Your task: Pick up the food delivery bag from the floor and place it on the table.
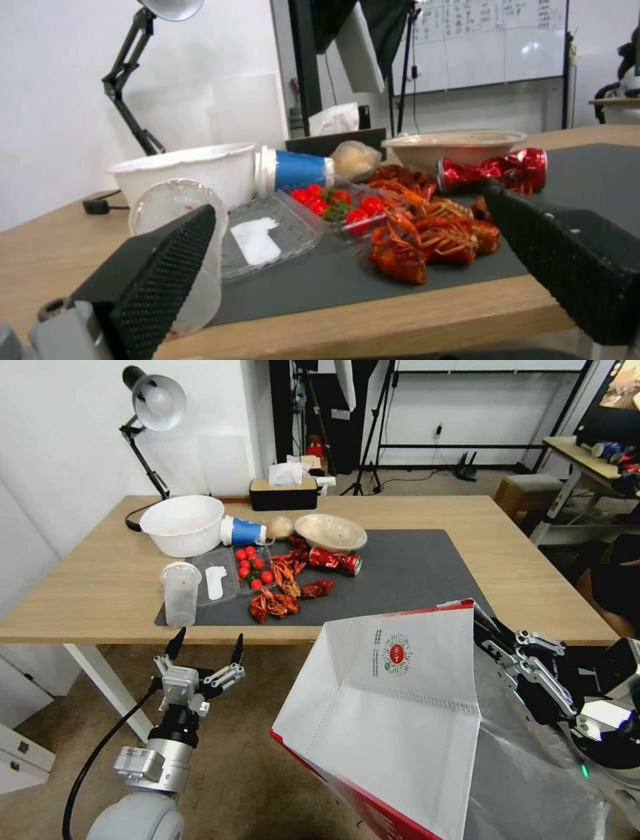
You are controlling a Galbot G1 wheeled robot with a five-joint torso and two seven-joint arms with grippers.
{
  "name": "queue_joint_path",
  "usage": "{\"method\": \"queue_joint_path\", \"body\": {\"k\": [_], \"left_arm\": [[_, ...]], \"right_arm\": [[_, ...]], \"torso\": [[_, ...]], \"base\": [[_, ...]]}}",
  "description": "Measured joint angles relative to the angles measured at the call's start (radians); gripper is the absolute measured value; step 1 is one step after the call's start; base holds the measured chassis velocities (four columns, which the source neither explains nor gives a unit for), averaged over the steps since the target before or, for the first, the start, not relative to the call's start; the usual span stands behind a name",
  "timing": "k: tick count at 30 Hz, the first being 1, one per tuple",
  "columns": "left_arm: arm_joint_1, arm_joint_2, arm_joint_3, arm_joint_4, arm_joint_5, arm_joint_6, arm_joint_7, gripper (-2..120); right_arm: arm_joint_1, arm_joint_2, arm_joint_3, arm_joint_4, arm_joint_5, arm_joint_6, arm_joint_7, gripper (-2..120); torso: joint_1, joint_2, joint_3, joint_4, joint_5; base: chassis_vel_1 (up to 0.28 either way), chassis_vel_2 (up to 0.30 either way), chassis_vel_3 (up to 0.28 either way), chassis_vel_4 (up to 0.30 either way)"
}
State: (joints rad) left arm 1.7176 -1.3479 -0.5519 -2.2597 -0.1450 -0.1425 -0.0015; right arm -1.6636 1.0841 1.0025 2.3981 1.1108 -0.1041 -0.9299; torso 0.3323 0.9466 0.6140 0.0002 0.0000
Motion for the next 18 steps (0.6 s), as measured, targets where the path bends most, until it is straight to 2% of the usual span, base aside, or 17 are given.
{"method": "queue_joint_path", "body": {"k": [11, 18], "left_arm": [[-0.007, 0.009, -0.002, 0.001, -0.001, -0.001, -0.006, 100], [0.001, 0.006, -0.002, 0.001, 0.002, -0.011, -0.012, 100]], "right_arm": [[-0.001, 0.002, 0.0, 0.005, 0.002, -0.001, 0.004, 0], [0.028, -0.028, -0.003, 0.018, 0.059, -0.001, 0.065, 0]], "torso": [[-0.001, -0.004, -0.002, 0.0, 0.0], [-0.003, -0.007, -0.004, 0.0002, 0.0]], "base": [[0.0, 0.0, 0.0, 0.0], [0.0, 0.0, 0.0, 0.0]]}}
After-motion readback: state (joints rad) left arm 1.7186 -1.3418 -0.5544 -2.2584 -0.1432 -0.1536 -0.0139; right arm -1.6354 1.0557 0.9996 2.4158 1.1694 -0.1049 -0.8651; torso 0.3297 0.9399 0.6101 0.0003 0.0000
